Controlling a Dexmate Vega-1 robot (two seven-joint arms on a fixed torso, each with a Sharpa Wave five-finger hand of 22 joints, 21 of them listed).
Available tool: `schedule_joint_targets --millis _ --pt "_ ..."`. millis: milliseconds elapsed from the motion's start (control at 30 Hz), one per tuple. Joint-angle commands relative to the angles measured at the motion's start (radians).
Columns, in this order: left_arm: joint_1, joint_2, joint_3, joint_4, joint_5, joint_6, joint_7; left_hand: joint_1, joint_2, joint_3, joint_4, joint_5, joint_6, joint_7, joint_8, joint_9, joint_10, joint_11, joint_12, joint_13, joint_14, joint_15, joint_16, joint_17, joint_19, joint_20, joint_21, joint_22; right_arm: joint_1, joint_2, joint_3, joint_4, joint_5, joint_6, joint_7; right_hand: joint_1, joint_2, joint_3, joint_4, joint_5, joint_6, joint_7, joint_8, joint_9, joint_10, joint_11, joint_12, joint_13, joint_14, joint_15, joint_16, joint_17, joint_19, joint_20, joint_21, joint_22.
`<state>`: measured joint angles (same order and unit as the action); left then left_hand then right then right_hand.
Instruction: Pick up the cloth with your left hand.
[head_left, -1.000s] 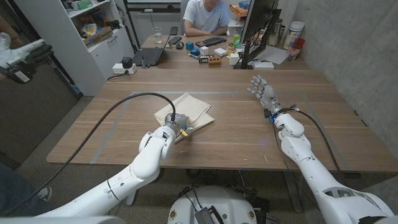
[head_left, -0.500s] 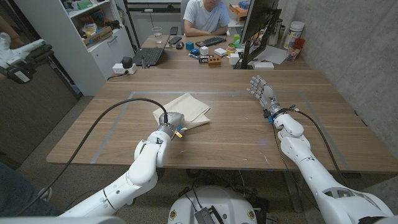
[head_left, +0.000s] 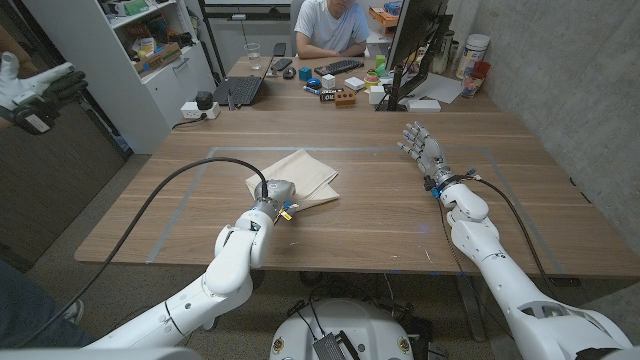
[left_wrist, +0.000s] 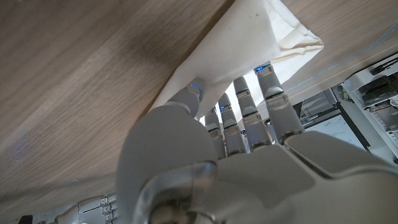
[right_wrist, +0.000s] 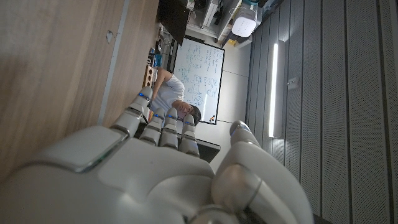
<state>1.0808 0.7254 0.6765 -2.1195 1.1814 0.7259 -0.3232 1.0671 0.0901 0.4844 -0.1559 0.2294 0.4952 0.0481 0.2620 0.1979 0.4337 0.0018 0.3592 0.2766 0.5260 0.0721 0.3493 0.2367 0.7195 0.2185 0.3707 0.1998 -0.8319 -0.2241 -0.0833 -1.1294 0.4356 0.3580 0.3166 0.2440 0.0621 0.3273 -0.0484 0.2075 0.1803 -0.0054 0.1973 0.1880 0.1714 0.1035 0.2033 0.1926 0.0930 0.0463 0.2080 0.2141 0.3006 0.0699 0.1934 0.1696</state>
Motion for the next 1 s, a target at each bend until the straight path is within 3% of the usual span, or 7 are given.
schedule_joint_targets --millis 33,333,667,767,833,933,1000 --pt "-0.026 0.004 0.019 0.010 -0.063 0.018 0.005 -0.019 -0.006 -0.013 0.005 -0.004 0.004 0.001 -0.006 0.004 0.004 0.003 -0.001 0.006 -0.010 0.006 -0.007 0.000 -0.009 0.002 -0.003 -0.001 0.016 0.012 0.004 0.026 0.009 0.011 0.016 -0.007 -0.001 0.004 -0.004 0.006 0.003 -0.002 0.001 0.003 0.012 -0.002 0.000 0.004 0.007 -0.001 0.003 0.003 0.003 0.009 0.001 0.004" --pt "-0.024 0.002 0.025 0.011 -0.135 0.041 0.064 0.032 0.015 -0.001 -0.019 0.003 0.019 0.014 -0.008 0.005 0.036 -0.003 0.008 0.012 0.026 -0.008 0.007 0.000 0.001 -0.002 0.000 -0.002 0.028 0.016 -0.001 0.032 0.002 0.013 0.025 -0.009 -0.001 0.003 -0.005 0.006 0.004 -0.001 0.001 0.003 0.013 -0.002 0.001 0.005 0.011 -0.002 0.005 0.003 0.004 0.010 0.001 0.004" --pt "-0.027 0.002 0.054 0.006 -0.164 0.072 0.122 0.164 0.031 0.039 -0.031 0.015 0.124 0.012 0.018 0.012 0.158 -0.038 0.048 0.037 0.150 -0.054 0.042 -0.006 0.182 -0.028 0.084 -0.003 0.028 0.022 -0.002 0.031 0.006 0.016 0.034 -0.010 -0.001 0.003 -0.006 0.007 0.005 -0.002 0.001 0.003 0.014 -0.004 0.001 0.005 0.012 -0.003 0.005 0.003 0.004 0.011 0.001 0.004" --pt "-0.018 0.006 0.057 0.003 -0.177 0.068 0.174 0.188 0.024 0.045 -0.030 0.015 0.163 0.010 0.032 0.016 0.192 -0.038 0.060 0.045 0.186 -0.071 0.050 -0.006 0.238 -0.048 0.110 -0.006 0.021 0.022 0.000 0.021 0.005 0.015 0.028 -0.010 -0.001 0.003 -0.006 0.007 0.005 -0.002 0.001 0.003 0.014 -0.004 0.000 0.005 0.012 -0.003 0.005 0.003 0.003 0.012 0.001 0.004" --pt "-0.009 0.002 0.052 0.002 -0.193 0.072 0.208 0.217 0.024 0.055 -0.029 0.016 0.212 0.005 0.052 0.027 0.253 -0.060 0.083 0.059 0.249 -0.092 0.069 -0.004 0.294 -0.079 0.138 -0.010 0.017 0.020 0.001 0.013 0.006 0.011 0.027 -0.010 -0.001 0.003 -0.006 0.007 0.005 -0.002 0.001 0.003 0.014 -0.002 0.000 0.005 0.013 -0.003 0.005 0.003 0.004 0.011 0.001 0.004" --pt "-0.010 0.005 0.056 -0.006 -0.210 0.086 0.210 0.255 0.025 0.060 -0.026 0.016 0.332 0.006 0.107 0.051 0.352 -0.045 0.122 0.089 0.374 -0.150 0.117 0.014 0.344 -0.124 0.171 -0.014 0.012 0.020 0.001 0.007 0.008 0.011 0.026 -0.010 -0.001 0.003 -0.006 0.007 0.005 -0.002 0.001 0.003 0.014 -0.003 0.000 0.005 0.013 -0.002 0.005 0.003 0.004 0.012 0.001 0.004" --pt "-0.024 0.012 0.074 -0.008 -0.199 0.103 0.180 0.275 0.024 0.057 -0.027 0.015 0.413 0.024 0.151 0.069 0.423 -0.063 0.156 0.117 0.446 -0.165 0.144 0.025 0.368 -0.145 0.191 -0.013 0.011 0.019 -0.001 0.005 0.008 0.008 0.028 -0.011 -0.001 0.003 -0.006 0.007 0.005 -0.002 0.001 0.003 0.014 -0.004 0.000 0.005 0.013 -0.002 0.005 0.003 0.003 0.012 0.001 0.004"
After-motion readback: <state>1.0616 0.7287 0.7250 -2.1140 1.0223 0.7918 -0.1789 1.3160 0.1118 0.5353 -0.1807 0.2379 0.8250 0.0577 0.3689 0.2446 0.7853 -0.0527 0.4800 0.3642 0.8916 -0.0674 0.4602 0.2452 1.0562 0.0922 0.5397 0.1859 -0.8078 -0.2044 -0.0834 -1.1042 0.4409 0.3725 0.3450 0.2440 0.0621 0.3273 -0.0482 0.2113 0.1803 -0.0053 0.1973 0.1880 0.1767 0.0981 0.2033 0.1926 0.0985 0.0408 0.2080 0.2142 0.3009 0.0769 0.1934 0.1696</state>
